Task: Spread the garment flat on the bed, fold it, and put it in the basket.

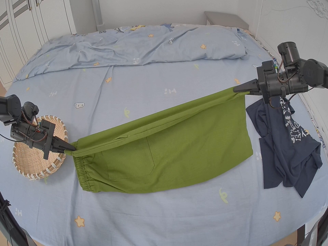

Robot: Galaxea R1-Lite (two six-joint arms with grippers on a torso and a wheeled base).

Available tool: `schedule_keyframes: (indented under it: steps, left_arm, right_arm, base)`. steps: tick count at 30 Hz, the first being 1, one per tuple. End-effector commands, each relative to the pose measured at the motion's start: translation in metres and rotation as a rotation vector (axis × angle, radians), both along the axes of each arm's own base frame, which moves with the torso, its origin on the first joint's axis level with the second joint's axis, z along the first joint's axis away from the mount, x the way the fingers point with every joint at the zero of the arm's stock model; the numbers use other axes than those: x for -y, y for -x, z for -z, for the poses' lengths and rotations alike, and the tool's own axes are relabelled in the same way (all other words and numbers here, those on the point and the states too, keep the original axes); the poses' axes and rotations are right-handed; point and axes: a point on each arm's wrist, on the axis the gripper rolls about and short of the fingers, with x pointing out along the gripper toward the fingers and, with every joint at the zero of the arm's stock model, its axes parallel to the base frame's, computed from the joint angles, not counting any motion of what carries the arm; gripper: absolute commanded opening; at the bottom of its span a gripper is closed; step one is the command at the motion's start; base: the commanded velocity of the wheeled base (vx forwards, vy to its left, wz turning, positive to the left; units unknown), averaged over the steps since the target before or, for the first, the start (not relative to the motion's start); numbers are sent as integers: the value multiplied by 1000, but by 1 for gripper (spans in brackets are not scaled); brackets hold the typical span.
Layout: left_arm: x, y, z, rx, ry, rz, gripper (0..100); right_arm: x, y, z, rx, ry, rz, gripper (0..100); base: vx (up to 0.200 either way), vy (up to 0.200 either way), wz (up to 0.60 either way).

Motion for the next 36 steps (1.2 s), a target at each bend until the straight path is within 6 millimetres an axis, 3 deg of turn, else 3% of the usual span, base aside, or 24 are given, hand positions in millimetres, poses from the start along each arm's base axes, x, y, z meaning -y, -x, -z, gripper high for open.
schedule_keyframes:
  steps: [1, 16, 32, 33, 34, 35, 36]
  left_arm:
    - [0, -5, 4, -1, -2, 5, 0]
    - [0, -25, 7, 11, -5, 19, 0]
    - [8, -41, 11, 20, -5, 41, 0]
    - [7, -41, 12, 19, -5, 41, 100]
    - [7, -42, 13, 16, -4, 41, 100]
    - [7, -42, 13, 15, -4, 41, 100]
    - [7, -42, 13, 16, -4, 41, 100]
  right_arm:
    - [-3, -22, 17, -25, 5, 4, 0]
    - [3, -58, 45, -50, 13, 38, 0]
    - [8, -72, 62, -73, 12, 56, 0]
    - [8, -72, 62, -74, 12, 56, 0]
    - [8, -72, 62, -73, 12, 54, 0]
    - [8, -72, 62, -73, 12, 54, 100]
    - [6, -72, 63, -77, 13, 51, 100]
  base:
    - [0, 0, 0]
    - [0, 0, 0]
    - [0, 0, 0]
    - [0, 0, 0]
    - [0, 0, 0]
    - [0, 0, 0]
    - [0, 0, 0]
